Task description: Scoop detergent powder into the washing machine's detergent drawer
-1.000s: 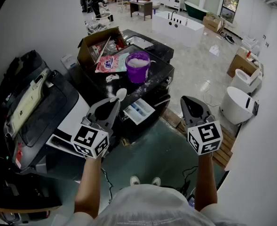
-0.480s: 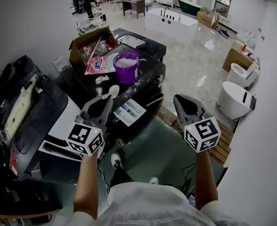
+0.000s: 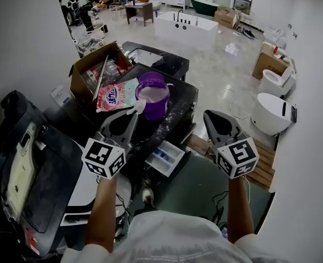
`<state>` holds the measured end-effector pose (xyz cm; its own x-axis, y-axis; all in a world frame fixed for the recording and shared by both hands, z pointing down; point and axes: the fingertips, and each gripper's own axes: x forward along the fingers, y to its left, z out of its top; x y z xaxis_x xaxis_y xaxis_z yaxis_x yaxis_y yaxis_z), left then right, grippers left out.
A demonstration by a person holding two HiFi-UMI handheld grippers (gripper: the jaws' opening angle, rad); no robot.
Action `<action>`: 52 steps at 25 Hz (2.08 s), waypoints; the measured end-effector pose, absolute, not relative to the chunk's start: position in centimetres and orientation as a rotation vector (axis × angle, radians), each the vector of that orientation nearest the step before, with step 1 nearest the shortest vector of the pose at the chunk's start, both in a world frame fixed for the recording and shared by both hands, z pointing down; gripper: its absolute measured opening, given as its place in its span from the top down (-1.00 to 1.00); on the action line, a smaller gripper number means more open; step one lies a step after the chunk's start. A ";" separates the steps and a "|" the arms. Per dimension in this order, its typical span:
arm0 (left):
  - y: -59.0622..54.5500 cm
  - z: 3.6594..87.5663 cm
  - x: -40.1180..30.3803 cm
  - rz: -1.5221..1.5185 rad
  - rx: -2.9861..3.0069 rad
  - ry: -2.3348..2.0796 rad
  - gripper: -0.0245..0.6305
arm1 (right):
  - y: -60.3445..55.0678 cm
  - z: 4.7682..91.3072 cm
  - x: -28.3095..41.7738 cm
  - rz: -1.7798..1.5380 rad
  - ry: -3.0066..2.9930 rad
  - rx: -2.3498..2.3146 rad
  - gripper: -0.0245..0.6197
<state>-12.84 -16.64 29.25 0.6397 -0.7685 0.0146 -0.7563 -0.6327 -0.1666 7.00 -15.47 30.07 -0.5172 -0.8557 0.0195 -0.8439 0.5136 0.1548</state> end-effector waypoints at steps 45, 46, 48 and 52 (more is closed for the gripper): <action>-41.8 48.9 -6.0 -1.356 -2.711 0.208 0.88 | -31.5 40.1 7.5 0.208 -2.298 1.785 0.91; -41.7 49.0 -5.9 -1.382 -2.710 0.181 0.88 | -31.7 40.1 7.5 0.211 -2.298 1.784 0.91; -41.6 49.3 -5.8 -1.423 -2.713 0.138 0.88 | -31.9 40.2 7.6 0.214 -2.297 1.781 0.91; -41.1 49.6 -5.4 -1.480 -2.726 0.073 0.88 | -32.3 40.3 8.2 0.219 -2.294 1.783 0.91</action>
<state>-5.44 -41.10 49.60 0.5440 -0.0601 0.8369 -0.0226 -0.9981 -0.0570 8.22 -32.31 40.31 -0.2350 -0.9341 0.2688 -0.9681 0.2497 0.0212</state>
